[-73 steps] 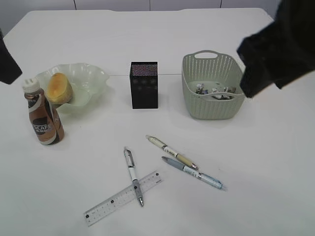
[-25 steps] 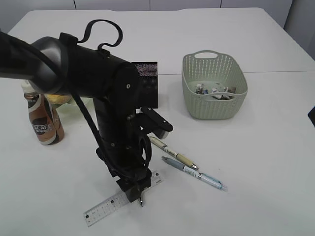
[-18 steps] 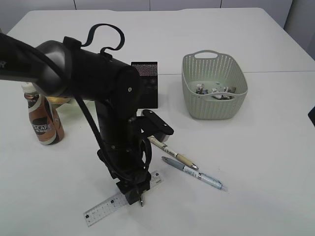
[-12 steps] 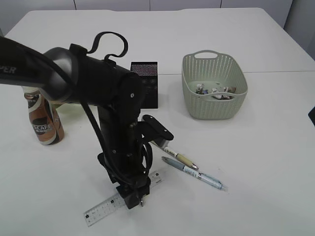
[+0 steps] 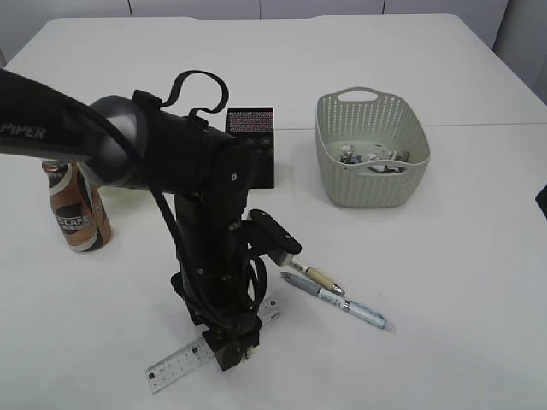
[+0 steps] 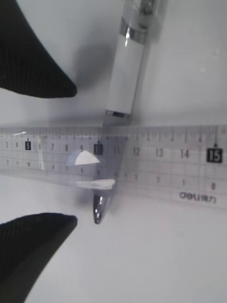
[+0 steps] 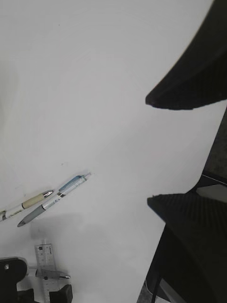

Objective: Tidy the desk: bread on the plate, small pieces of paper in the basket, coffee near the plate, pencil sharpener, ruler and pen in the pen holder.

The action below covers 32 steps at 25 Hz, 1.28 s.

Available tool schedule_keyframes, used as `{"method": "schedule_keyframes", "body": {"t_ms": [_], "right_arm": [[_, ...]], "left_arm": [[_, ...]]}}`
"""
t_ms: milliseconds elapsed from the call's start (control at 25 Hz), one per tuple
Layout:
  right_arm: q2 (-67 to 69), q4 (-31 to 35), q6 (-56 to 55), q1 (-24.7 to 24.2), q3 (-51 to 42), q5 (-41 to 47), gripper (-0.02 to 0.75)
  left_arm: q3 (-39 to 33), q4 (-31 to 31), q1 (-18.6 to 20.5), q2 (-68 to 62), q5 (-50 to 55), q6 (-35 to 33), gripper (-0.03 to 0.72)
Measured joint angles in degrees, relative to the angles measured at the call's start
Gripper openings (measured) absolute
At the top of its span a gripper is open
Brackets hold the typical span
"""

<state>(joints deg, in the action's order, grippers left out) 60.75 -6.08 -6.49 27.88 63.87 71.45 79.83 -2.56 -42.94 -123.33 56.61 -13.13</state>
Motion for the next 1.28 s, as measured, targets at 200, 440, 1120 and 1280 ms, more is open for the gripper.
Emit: {"method": "schedule_keyframes", "body": {"t_ms": [200,440,1120,1280], "right_arm": [[0.0,-0.1,0.0,0.0,0.0,0.0,0.417],[0.0,-0.1,0.0,0.0,0.0,0.0,0.417],[0.0,-0.5,0.0,0.0,0.0,0.0,0.417],[0.0,-0.5,0.0,0.0,0.0,0.0,0.417]], "left_arm": [[0.0,0.0,0.0,-0.7,-0.2,-0.1,0.552],[0.2,0.0,0.0,-0.9,-0.3,-0.1,0.548],[0.4,0.2,0.0,-1.1,-0.8,-0.2,0.247],[0.4,0.1,0.0,-1.1,-0.8,-0.2,0.239]]}}
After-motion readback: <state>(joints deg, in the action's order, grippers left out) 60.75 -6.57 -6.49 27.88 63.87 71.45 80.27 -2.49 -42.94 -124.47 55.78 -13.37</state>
